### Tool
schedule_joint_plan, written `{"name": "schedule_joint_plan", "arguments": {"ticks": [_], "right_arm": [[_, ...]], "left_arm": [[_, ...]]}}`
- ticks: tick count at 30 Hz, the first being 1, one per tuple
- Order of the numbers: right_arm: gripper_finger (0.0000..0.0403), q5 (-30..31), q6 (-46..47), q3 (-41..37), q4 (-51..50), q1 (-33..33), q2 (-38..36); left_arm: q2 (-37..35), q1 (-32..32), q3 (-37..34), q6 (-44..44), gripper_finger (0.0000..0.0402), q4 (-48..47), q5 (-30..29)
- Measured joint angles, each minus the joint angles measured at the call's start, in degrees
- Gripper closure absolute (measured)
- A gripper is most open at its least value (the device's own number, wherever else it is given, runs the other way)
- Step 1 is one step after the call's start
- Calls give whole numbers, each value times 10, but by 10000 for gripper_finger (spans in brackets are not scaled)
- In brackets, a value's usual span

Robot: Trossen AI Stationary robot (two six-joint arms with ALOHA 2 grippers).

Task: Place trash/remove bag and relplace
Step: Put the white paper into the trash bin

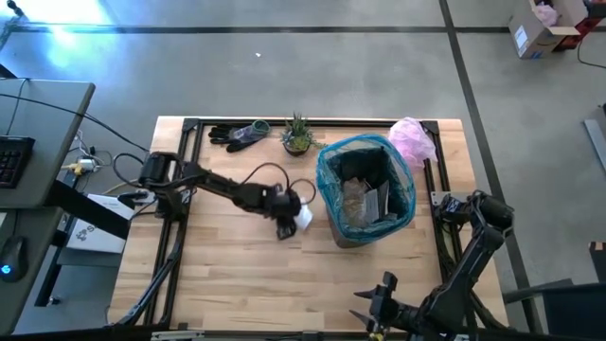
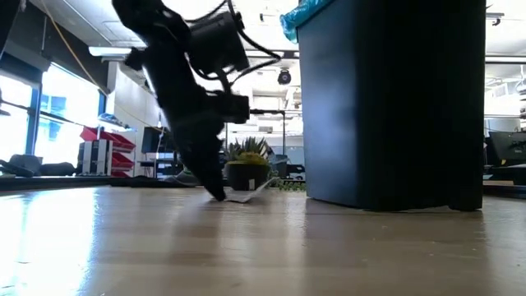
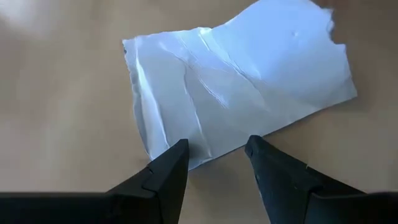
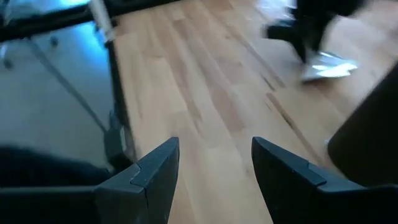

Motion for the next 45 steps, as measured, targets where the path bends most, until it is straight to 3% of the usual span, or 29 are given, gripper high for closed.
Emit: {"name": "schedule_joint_plan", "arguments": {"ticks": [9,14,21,29,36,45], "right_arm": [[216,3,242,0,27,-40,77],[216,-32,313,0,58,-71,122],[216,-65,340,0,76,-121,152],[216,-76,300,-1,104,-169,159],[216,-122,282,-71,241,-198,159],[216,-77,300,-124,363,-199,158]], "left_arm": [[-2,-83,-2,-72,243,33,12],[-2,-111,-2,-101,243,70,7],[-1,-142,-3,-128,243,105,-3],[0,-169,-3,-131,243,129,-10],[0,-189,-3,-135,243,138,-24],[0,-210,-3,-135,243,143,-41]]}}
